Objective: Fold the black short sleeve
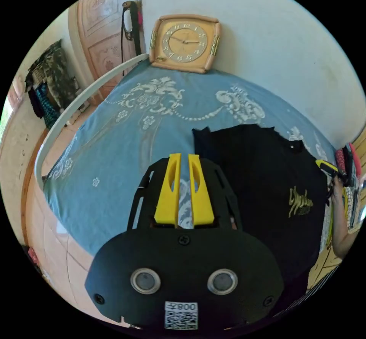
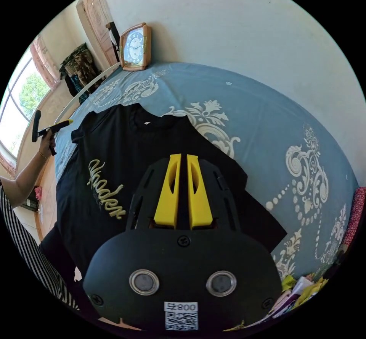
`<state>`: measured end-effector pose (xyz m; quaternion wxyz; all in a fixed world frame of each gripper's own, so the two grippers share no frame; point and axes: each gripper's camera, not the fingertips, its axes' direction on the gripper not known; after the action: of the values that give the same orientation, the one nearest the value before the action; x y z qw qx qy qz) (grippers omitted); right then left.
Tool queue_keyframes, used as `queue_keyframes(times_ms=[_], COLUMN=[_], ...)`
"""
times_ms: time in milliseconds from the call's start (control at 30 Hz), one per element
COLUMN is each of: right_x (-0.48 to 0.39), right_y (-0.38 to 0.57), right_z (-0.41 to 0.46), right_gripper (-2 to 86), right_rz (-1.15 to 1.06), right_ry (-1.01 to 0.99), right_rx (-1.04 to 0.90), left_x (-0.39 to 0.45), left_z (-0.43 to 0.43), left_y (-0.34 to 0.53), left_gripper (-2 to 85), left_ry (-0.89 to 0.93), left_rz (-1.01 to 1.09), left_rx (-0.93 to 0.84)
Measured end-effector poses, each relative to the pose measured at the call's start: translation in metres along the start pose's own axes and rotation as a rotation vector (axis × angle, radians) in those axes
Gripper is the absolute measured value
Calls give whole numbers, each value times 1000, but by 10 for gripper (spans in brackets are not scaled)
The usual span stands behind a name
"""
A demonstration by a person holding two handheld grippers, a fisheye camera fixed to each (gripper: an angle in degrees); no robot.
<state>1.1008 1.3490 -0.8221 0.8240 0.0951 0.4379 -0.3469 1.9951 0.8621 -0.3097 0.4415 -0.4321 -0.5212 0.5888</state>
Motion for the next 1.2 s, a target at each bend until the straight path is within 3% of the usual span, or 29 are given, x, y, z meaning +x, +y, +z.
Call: queue_keyframes(times_ms=[100,200,267,333,433,667,800,1033,1200], right_x=[33,64,81,87,84,79,84,83,55], right_y=[2,-6,-13,-15,-13,-19,-23,-9,-31], right_z=[-13,-16,-9,0,5,-17,-2,-46,-47], right_gripper=[62,71,74,74,50,13,13,22,53], right_rz=[8,7,11,8,-17,-28,-7,30,-51], right_ry=[78,97,90,51,69,140,114,146,76], right_rx=[-34,-95,-156,-200,-218,-168,-249,-137,-89], left_x=[39,91,122,155,178,204,204,193,212], left_z=[3,39,69,107,118,105,130,104,117], left_y=[-32,-74,-95,-115,-122,-135,-139,-131,-129], left_gripper=[96,109,112,103,54,34,54,81,89], left_ry=[228,302,296,172,149,76,88,217,241], left_rz=[161,309,388,454,508,536,475,425,490], left_rx=[74,-17,-99,-215,-217,-132,-232,-96,-126])
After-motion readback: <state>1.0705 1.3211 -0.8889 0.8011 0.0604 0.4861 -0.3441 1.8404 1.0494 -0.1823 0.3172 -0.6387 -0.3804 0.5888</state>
